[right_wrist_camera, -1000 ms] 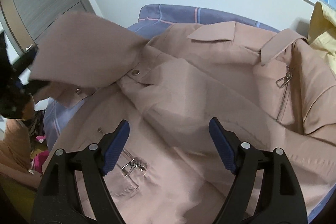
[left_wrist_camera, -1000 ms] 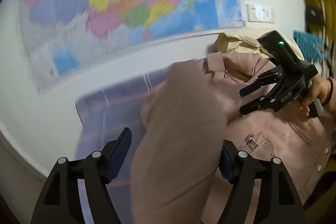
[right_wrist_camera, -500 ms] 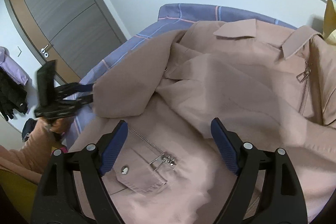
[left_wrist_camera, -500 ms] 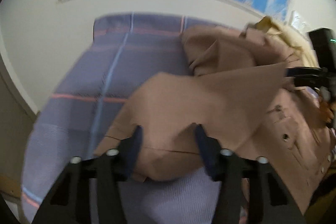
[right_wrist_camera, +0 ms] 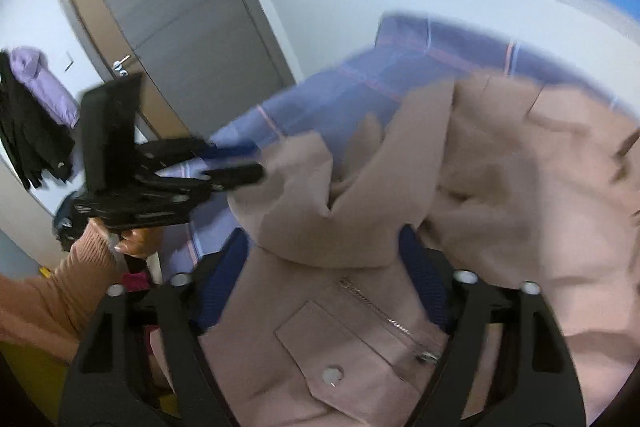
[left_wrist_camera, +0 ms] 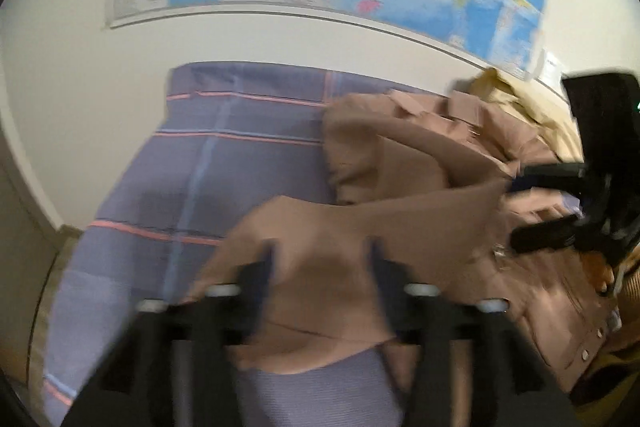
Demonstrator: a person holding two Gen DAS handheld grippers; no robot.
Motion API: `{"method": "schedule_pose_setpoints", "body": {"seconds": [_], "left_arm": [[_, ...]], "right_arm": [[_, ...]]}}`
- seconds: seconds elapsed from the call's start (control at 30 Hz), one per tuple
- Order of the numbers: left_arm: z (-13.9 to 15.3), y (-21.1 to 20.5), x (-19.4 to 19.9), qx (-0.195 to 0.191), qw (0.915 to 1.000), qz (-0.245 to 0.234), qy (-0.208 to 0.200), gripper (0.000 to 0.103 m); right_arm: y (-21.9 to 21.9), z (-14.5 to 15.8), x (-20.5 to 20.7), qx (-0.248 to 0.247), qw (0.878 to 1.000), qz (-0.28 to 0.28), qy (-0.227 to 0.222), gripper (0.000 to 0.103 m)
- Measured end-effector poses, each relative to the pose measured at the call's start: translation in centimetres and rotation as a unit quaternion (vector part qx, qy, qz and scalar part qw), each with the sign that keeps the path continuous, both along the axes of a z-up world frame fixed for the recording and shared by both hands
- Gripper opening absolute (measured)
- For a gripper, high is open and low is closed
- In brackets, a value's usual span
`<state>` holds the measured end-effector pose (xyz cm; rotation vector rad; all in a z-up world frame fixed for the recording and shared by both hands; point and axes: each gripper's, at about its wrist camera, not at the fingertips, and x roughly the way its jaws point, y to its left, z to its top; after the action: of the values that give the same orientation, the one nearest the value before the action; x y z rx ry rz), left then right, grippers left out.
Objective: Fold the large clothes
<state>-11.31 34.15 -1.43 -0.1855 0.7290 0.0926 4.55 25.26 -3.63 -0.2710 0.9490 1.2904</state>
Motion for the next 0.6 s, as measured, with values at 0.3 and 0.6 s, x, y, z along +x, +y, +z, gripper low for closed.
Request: {"method": "schedule_pose_setpoints", "body": {"seconds": [0.3,0.6], "left_arm": [[-0.3,3.8,-1.5,-0.036,0.9987,0.035,0.013,0.073],[-2.7,-2.1,2.9,-0.074,0.9919,-0.093,0.047,0.062]], "right_arm": [[-5.9,-0.1,7.9,0.032,0.990,-0.118,0.064,0.005],[-9.8,-0.8,7.3,0.016,0.982,-0.186,0.025,0.059]]}}
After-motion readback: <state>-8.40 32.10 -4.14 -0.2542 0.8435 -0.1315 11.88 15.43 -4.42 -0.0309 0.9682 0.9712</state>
